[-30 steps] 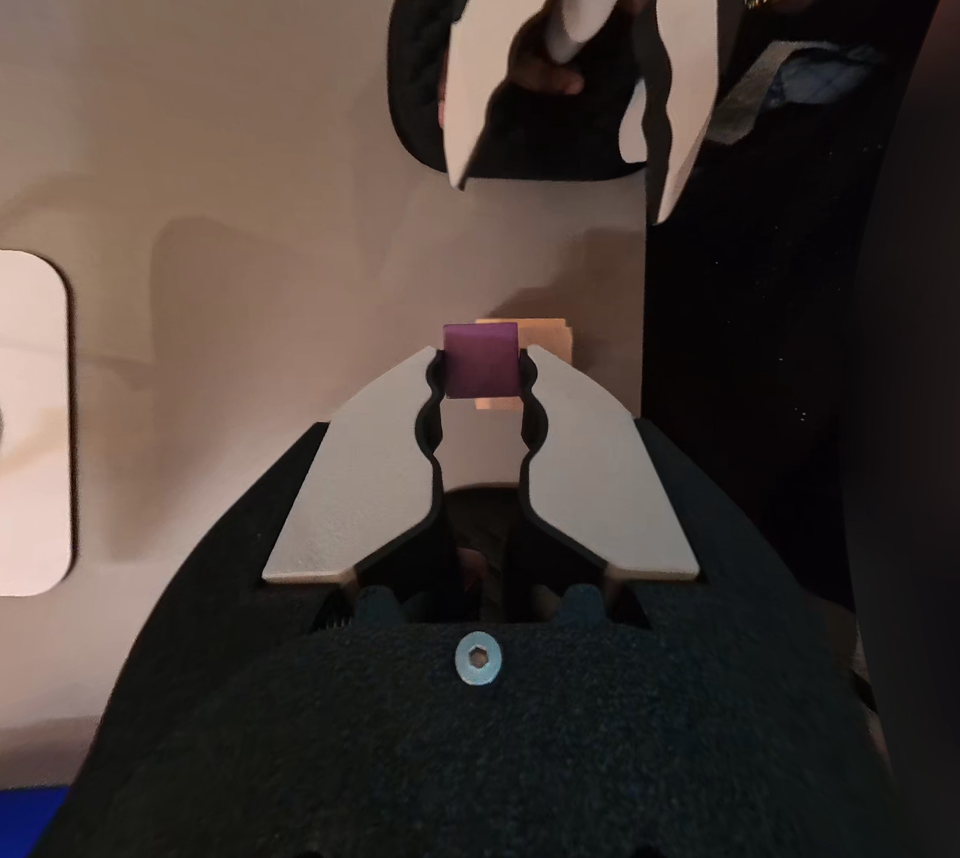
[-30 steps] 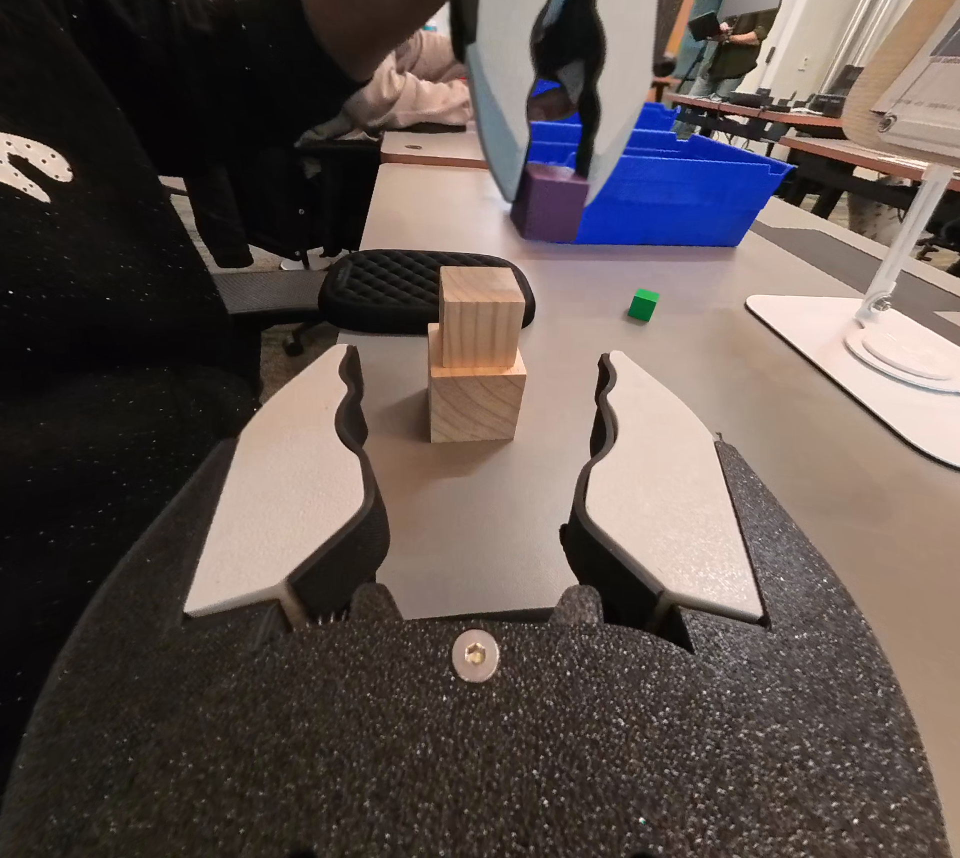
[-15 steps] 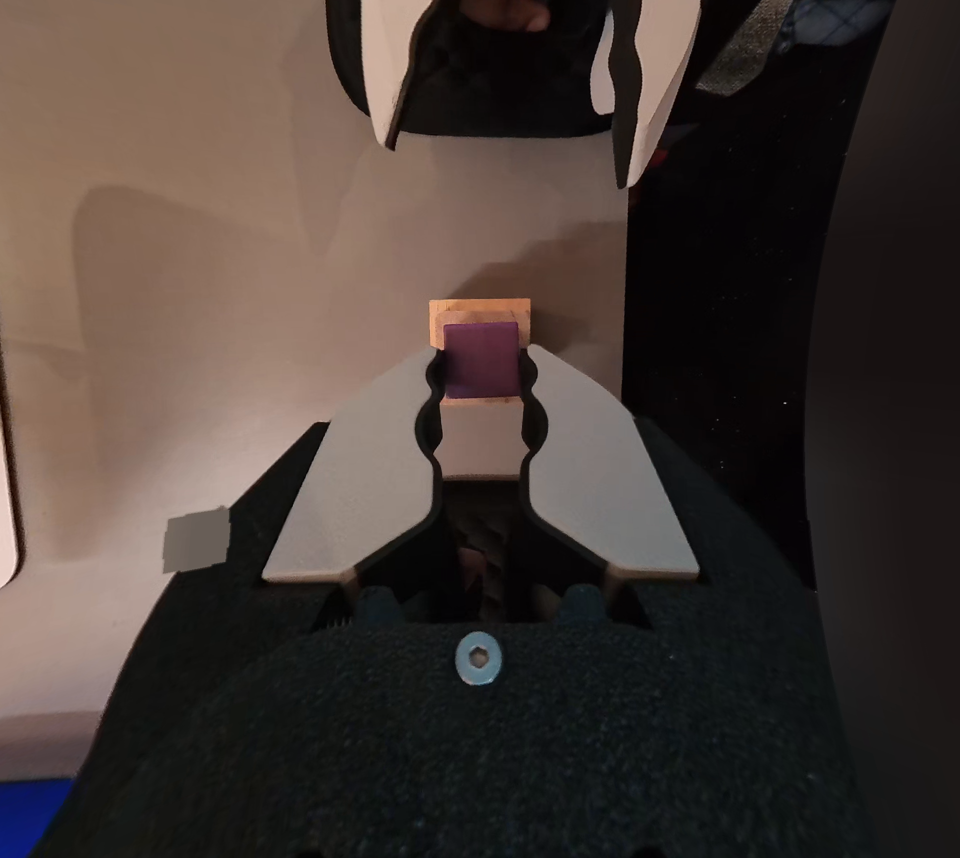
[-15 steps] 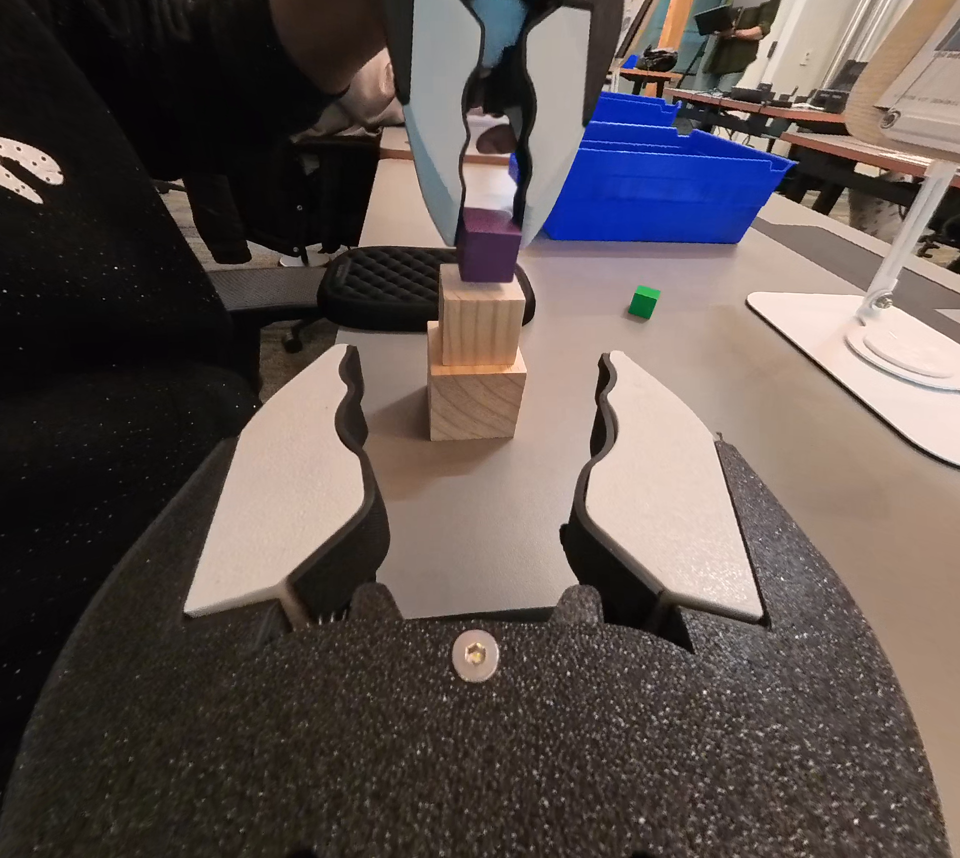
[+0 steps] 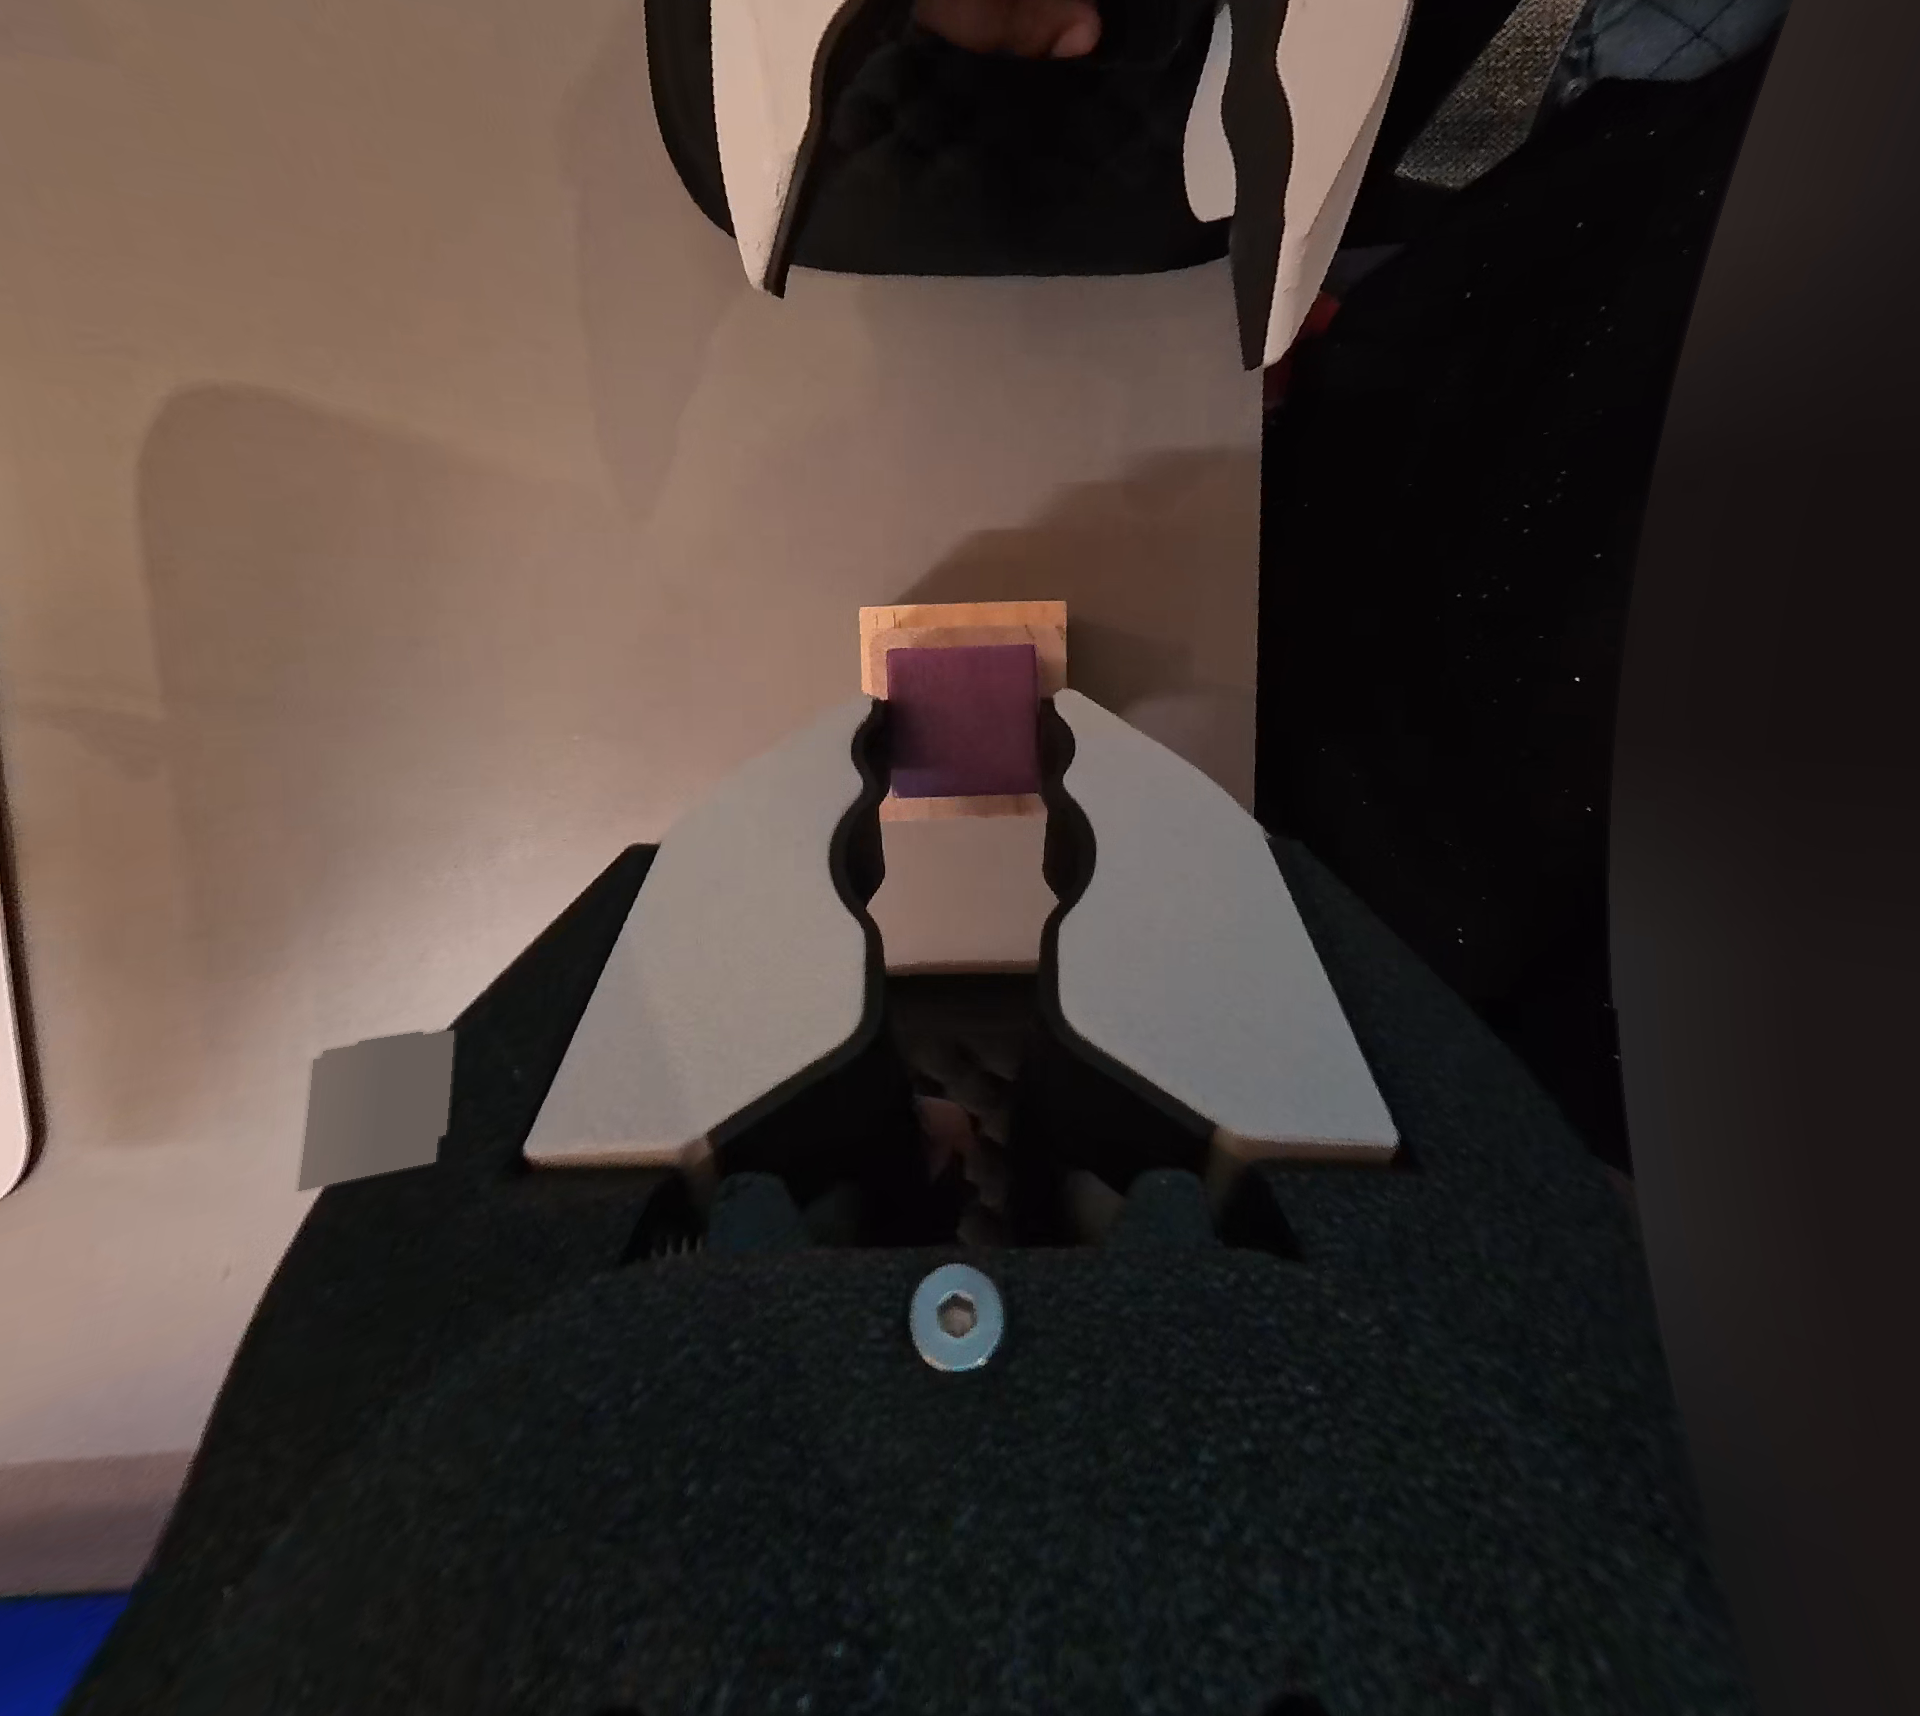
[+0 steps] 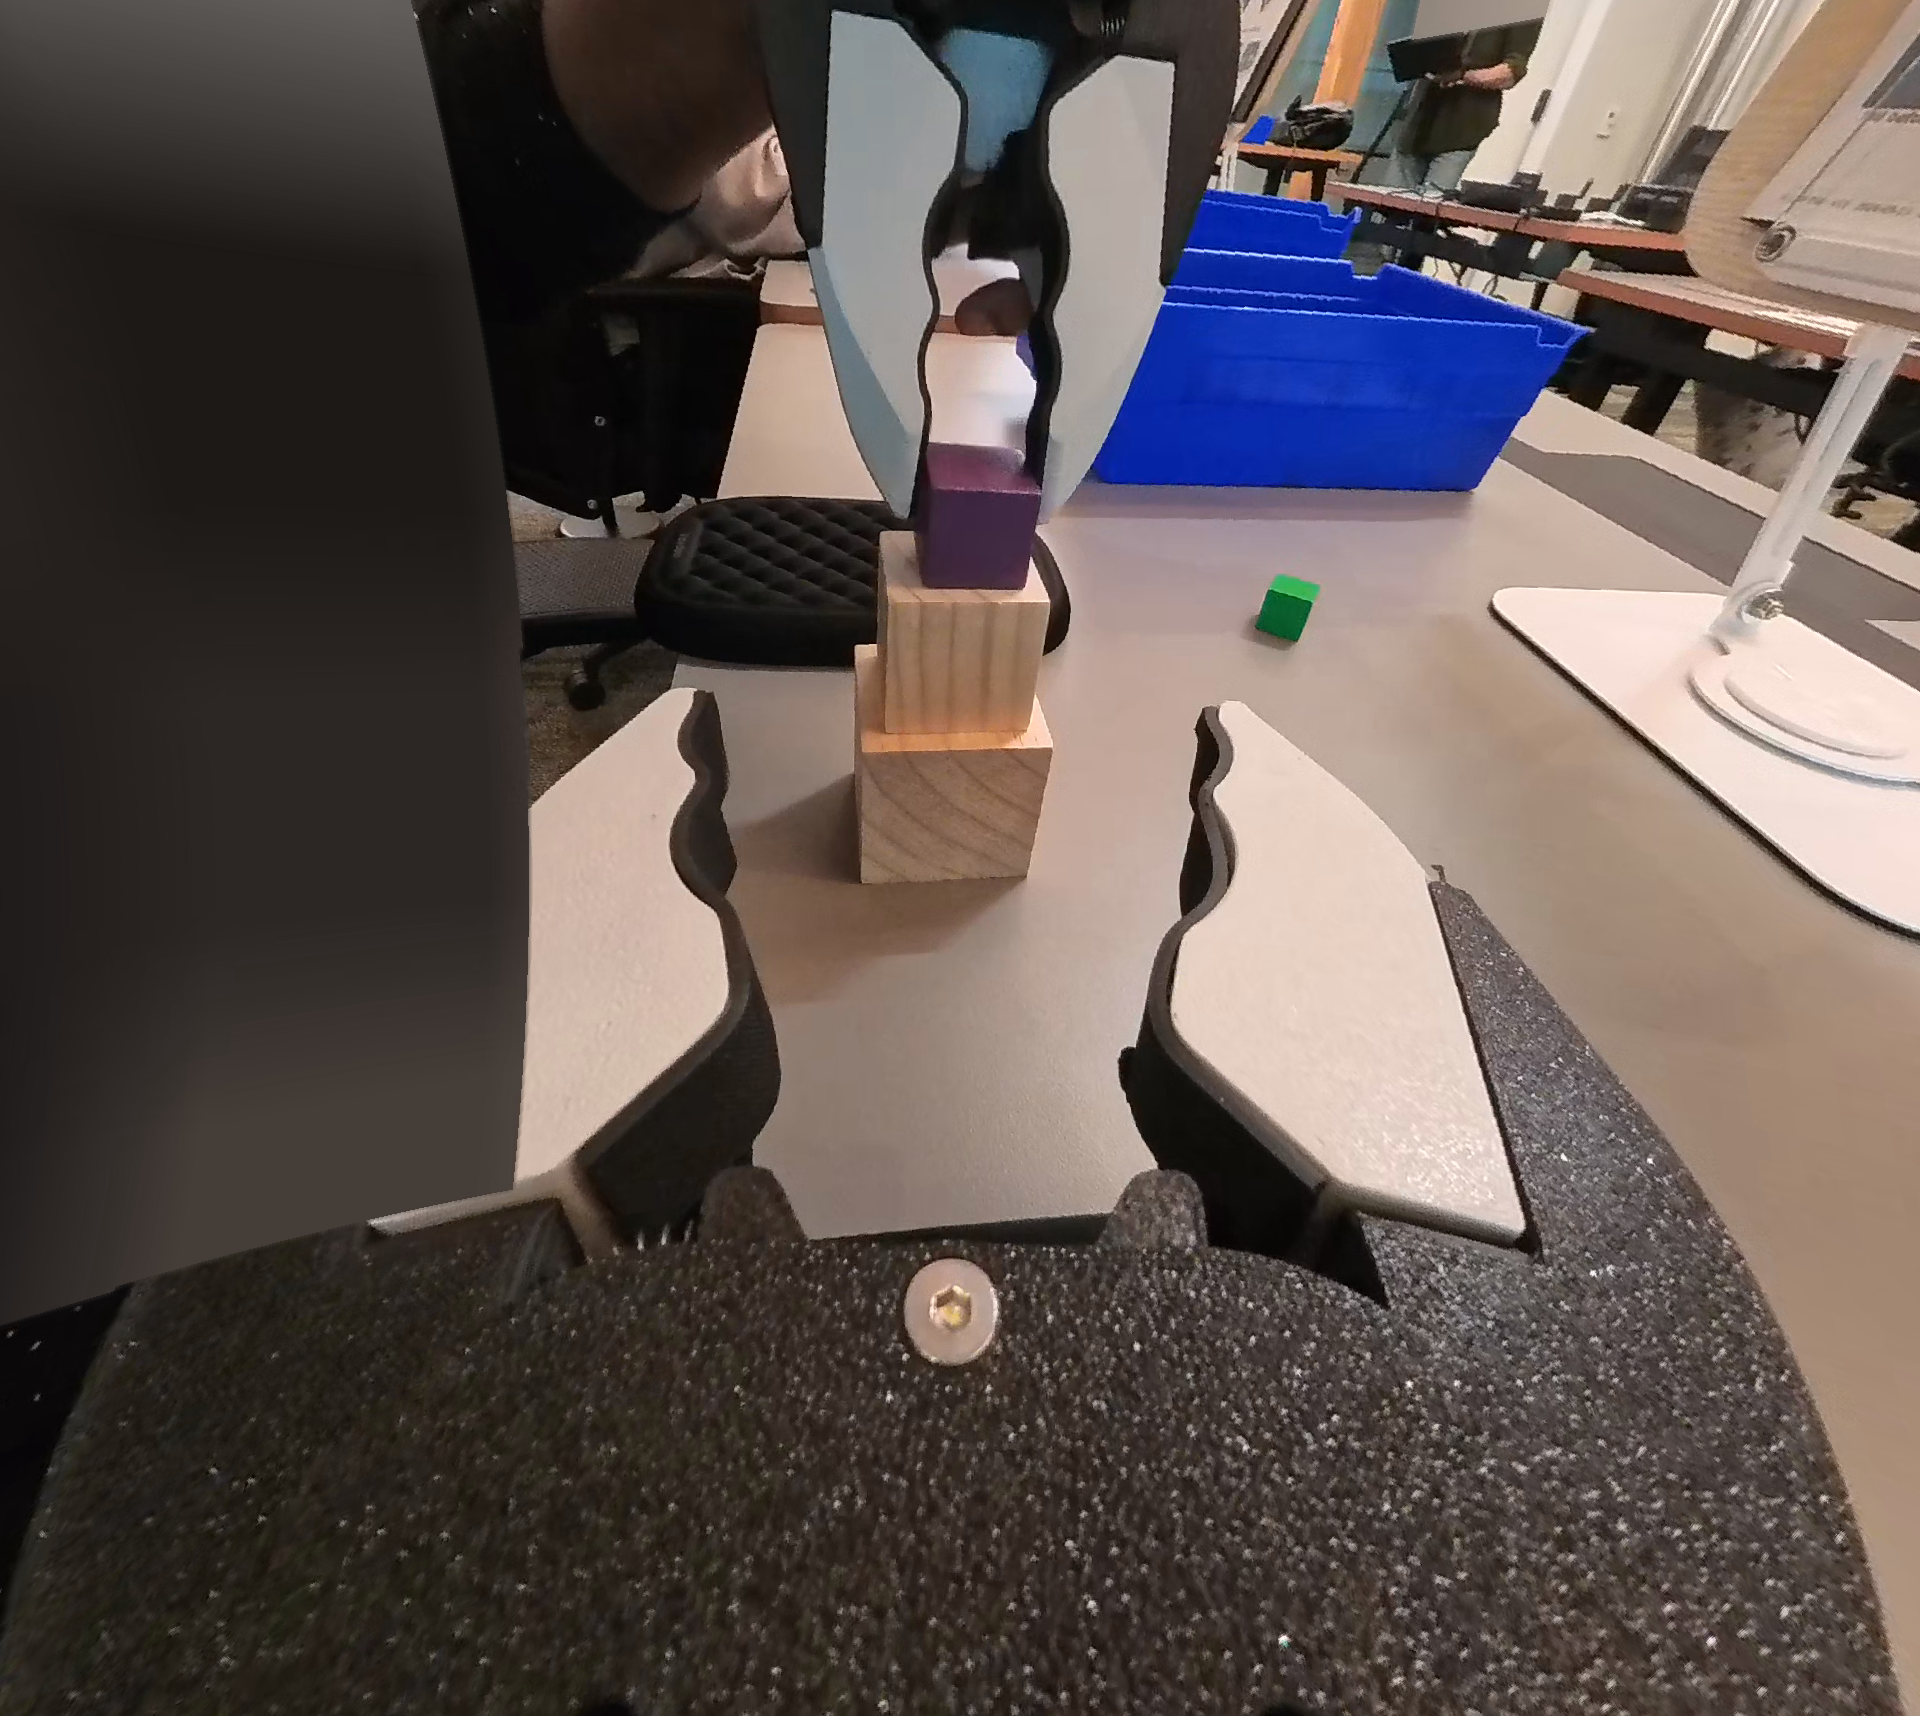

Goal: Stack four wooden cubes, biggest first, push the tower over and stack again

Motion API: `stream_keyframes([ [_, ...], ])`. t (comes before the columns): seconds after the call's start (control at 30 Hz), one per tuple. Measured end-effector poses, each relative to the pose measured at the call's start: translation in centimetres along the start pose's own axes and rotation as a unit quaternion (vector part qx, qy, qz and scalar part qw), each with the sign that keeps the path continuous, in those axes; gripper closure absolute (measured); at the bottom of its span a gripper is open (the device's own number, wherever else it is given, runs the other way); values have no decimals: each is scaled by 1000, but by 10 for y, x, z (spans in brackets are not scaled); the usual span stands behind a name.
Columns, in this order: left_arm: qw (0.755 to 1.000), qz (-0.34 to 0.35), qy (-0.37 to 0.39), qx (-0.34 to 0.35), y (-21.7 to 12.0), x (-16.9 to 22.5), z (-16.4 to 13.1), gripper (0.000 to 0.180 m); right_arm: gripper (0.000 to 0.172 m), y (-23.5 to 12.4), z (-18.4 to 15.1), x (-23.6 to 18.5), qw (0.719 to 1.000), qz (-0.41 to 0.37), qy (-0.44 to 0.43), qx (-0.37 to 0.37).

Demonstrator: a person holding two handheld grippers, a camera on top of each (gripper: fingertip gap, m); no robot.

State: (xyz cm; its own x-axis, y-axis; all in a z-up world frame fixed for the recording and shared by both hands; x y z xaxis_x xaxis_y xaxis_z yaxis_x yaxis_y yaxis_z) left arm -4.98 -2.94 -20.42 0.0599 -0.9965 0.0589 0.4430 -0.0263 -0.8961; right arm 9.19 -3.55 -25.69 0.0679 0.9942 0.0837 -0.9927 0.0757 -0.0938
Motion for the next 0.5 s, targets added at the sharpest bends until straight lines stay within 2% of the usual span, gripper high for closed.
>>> stream_keyframes([
  [0.5, 1000, -4, 2, -6, -6, 0, -4, 143, 87, 0, 0, 0, 1000, -2, -1, 1],
])
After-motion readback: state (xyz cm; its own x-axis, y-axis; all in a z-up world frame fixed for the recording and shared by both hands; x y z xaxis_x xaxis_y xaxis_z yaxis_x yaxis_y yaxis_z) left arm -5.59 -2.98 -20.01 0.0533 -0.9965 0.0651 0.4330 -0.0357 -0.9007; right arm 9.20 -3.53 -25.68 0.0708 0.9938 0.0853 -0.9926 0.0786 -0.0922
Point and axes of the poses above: each gripper's, where its closed fingertips meet, y out along the fingers, z out of its top, x = y × z across the jaws, the point moved 6 cm from there along -y, back along the fingers, and after that the axes turned 2 degrees about -z, right-handed, at the moved point
